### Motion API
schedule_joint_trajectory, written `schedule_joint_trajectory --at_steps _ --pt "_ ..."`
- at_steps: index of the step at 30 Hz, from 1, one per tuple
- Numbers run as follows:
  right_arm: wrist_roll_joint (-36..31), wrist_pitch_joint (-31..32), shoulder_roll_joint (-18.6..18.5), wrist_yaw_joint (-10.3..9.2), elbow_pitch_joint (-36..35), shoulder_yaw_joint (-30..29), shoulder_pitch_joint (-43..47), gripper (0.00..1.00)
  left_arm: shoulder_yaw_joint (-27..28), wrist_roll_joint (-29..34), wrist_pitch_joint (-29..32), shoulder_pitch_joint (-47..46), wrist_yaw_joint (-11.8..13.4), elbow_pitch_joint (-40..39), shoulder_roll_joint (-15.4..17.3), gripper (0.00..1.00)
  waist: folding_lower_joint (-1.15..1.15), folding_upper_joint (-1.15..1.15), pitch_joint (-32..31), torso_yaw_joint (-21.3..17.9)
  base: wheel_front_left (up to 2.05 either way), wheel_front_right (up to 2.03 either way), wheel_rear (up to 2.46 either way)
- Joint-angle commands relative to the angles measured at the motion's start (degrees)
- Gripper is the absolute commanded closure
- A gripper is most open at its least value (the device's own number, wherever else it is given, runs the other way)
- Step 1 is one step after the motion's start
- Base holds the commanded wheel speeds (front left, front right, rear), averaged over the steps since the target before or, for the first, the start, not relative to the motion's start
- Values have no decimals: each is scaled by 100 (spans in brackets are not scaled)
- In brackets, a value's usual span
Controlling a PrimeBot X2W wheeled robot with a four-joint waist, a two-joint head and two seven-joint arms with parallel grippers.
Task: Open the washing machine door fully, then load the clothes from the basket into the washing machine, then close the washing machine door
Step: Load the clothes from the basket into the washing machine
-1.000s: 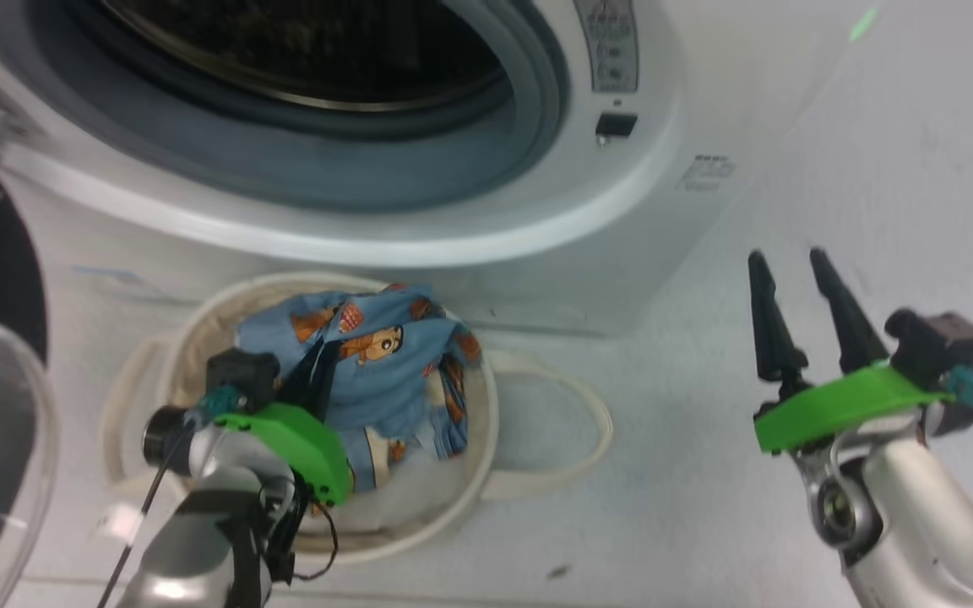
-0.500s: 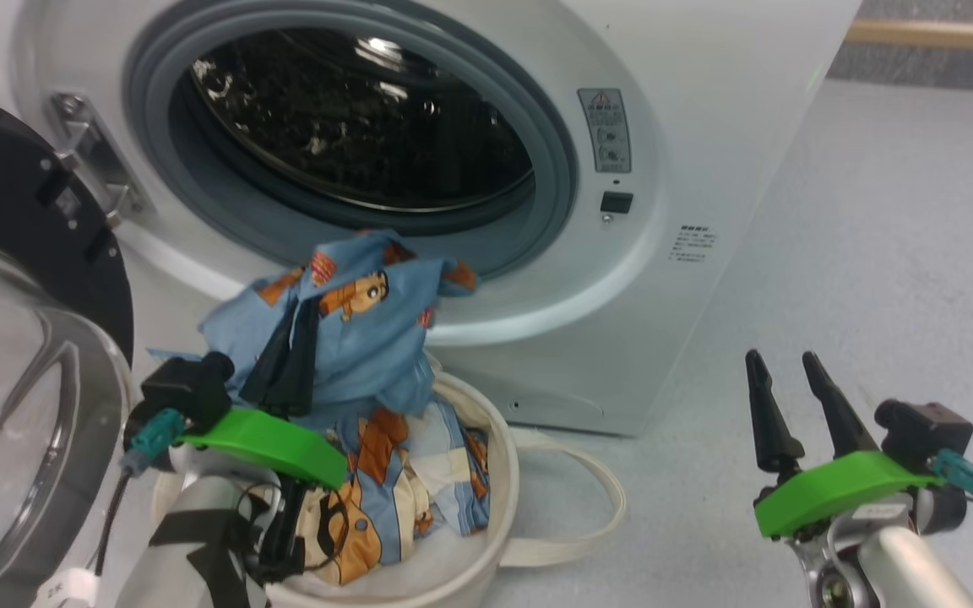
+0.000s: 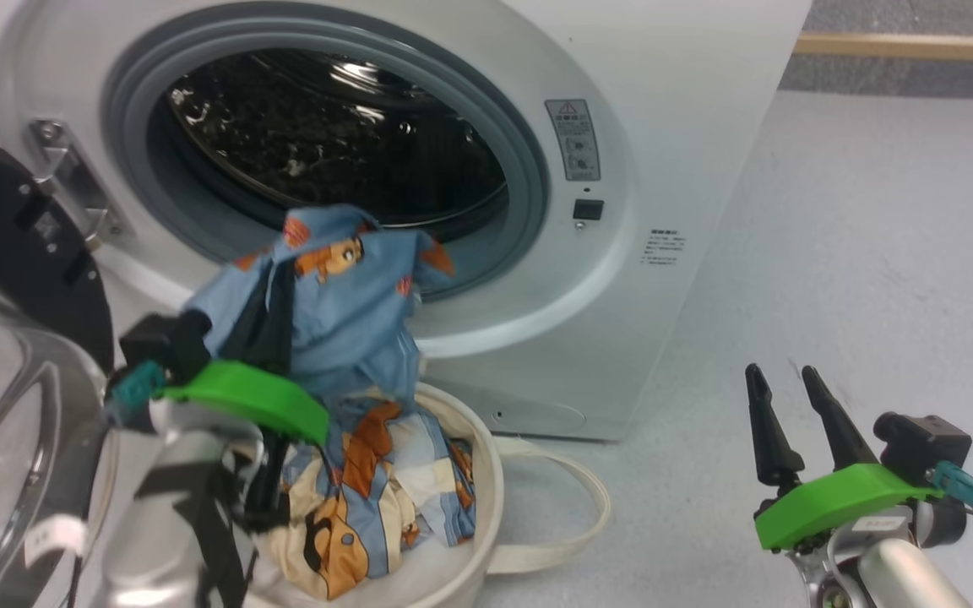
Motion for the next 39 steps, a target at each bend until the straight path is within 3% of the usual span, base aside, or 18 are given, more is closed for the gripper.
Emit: schedule_joint_trajectory --at_steps 1,10,20,26,34,39 --pt "44 -71 -73 3 -184 106 -80 0 222 -12 -67 -396 -21 -104 140 100 0 1 78 -55 0 0 0" --pt "10 -71 -179 3 -421 171 -390 0 207 193 -68 -1795 -121 1081 217 100 0 1 857 -429 0 0 0" --pt "-9 -71 -3 3 -919 254 -641 0 241 556 -68 -3183 -189 1968 508 100 0 1 1838 -1028 0 0 0" --pt "-90 -71 107 3 -1074 158 -669 0 350 775 -68 -3763 -191 1905 738 100 0 1 2285 -1351 0 0 0" --pt "-175 -71 229 3 -1181 30 -724 0 865 953 -68 -3978 -238 793 852 100 0 1 2716 -1545 0 0 0" --pt "-223 -71 306 3 -1210 -3 -769 0 960 1122 -68 -3921 -281 1343 781 100 0 1 2937 -1560 0 0 0"
